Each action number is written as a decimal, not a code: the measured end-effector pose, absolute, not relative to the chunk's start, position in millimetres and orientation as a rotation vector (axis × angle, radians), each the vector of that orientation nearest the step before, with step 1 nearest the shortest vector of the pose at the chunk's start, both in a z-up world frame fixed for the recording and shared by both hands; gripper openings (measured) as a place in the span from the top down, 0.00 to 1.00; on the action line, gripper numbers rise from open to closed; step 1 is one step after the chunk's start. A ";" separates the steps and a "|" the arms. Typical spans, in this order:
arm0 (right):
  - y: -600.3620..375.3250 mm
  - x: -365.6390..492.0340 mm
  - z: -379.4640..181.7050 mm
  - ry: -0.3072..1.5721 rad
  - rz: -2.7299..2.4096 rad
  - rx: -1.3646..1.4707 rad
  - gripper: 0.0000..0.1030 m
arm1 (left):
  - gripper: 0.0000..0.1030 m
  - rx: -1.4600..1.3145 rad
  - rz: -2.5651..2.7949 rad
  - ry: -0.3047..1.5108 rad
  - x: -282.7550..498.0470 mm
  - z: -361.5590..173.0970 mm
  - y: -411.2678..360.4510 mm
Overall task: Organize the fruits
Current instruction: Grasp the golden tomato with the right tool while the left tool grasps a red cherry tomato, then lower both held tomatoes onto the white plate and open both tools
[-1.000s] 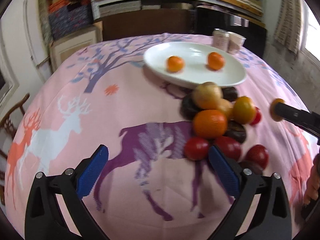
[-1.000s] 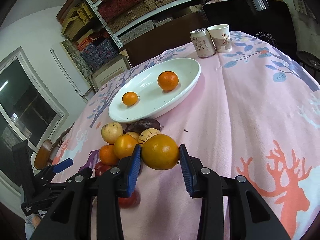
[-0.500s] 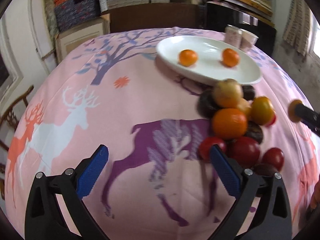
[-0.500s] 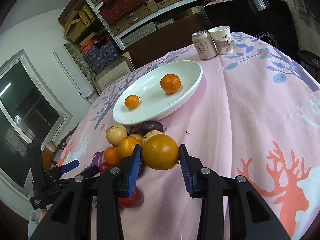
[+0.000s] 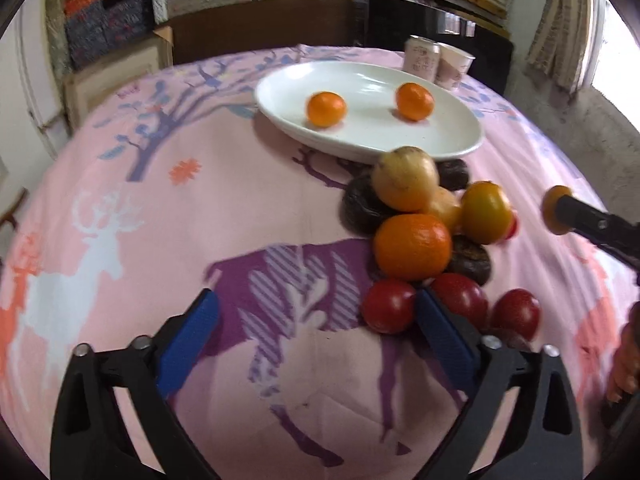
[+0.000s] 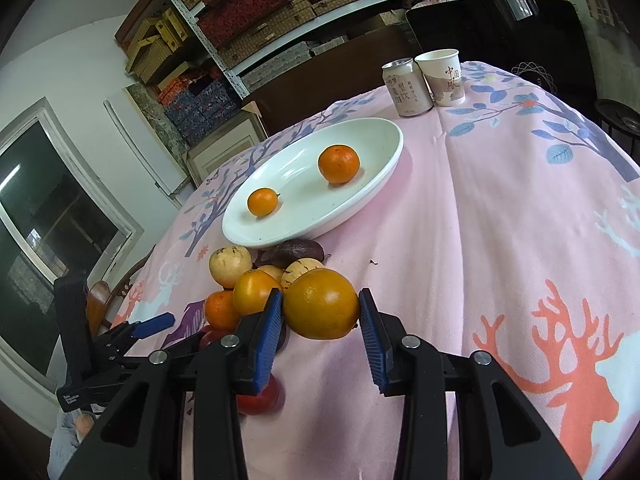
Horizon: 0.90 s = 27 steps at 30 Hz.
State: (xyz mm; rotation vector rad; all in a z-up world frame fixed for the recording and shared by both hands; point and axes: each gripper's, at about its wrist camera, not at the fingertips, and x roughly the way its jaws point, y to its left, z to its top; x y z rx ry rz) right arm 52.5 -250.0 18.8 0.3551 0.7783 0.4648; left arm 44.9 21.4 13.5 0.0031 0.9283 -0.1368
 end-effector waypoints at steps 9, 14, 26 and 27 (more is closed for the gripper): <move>-253.6 55.5 16.5 0.784 0.445 0.369 0.62 | 0.43 0.033 -0.320 0.961 48.8 6.2 -6.1; -254.7 55.9 15.6 0.784 0.441 0.371 0.62 | 0.67 0.086 -0.293 0.956 36.5 5.8 -14.6; -238.4 72.4 44.8 0.731 0.448 0.255 0.62 | 0.74 0.045 -0.222 0.808 49.8 61.6 8.4; -234.9 81.7 52.4 0.727 0.456 0.250 0.62 | 0.74 0.045 -0.211 0.788 57.4 70.1 9.7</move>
